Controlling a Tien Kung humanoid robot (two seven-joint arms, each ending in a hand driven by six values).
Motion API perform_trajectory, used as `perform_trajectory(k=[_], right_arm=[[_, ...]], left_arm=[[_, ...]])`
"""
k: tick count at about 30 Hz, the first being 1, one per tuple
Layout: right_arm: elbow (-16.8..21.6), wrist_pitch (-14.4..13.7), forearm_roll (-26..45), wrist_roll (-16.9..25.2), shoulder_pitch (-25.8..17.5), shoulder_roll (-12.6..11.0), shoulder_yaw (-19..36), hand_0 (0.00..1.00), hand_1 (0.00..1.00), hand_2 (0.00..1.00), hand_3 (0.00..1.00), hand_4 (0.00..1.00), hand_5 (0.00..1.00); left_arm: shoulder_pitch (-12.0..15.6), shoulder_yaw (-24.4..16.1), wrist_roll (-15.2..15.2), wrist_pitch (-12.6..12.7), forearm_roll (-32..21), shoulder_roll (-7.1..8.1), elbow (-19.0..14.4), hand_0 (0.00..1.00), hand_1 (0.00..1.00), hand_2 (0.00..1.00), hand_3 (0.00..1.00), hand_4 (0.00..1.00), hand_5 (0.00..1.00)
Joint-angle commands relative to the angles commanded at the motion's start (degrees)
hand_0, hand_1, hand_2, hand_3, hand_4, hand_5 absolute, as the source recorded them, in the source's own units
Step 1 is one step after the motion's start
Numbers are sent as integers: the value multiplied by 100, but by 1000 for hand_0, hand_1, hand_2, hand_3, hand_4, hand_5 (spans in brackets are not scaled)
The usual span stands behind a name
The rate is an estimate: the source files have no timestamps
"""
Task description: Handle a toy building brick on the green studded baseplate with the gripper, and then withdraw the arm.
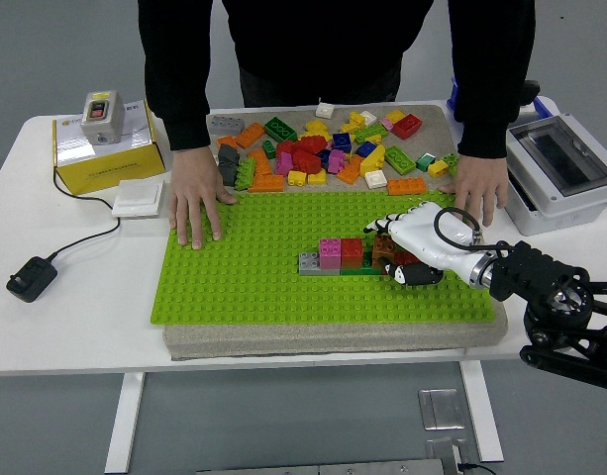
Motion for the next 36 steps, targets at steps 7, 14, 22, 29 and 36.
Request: perform_trajectory(k=[7, 14, 22, 29, 36], right_arm=[[62, 14, 32, 14, -4, -32, 50, 124, 180, 752, 844, 547, 359], [115, 47, 49, 20, 4, -66, 158, 124, 180, 761, 849, 553, 362], [418, 68, 41, 28, -45, -245, 479, 124, 180, 774, 859, 558, 364], [849, 49, -72, -38, -237, -552, 844, 123, 190, 794, 866, 570, 374], [1239, 98, -223, -194, -451, -792, 907, 124, 191, 788, 863, 571, 403]], left_arm=[[10, -3, 3, -2, 8, -1, 0, 661, 634, 552, 609, 104, 697], [-5, -14, 8, -7, 32, -1, 0, 658, 634, 550, 607, 93, 692], [-20, -39, 18, -11, 47, -1, 0, 658, 634, 548, 606, 90, 691], [-24, -42, 8, -4, 30, 5, 0, 657, 635, 547, 606, 89, 690], [-11, -66, 18, 0, 37, 18, 0, 656, 634, 544, 605, 88, 691]])
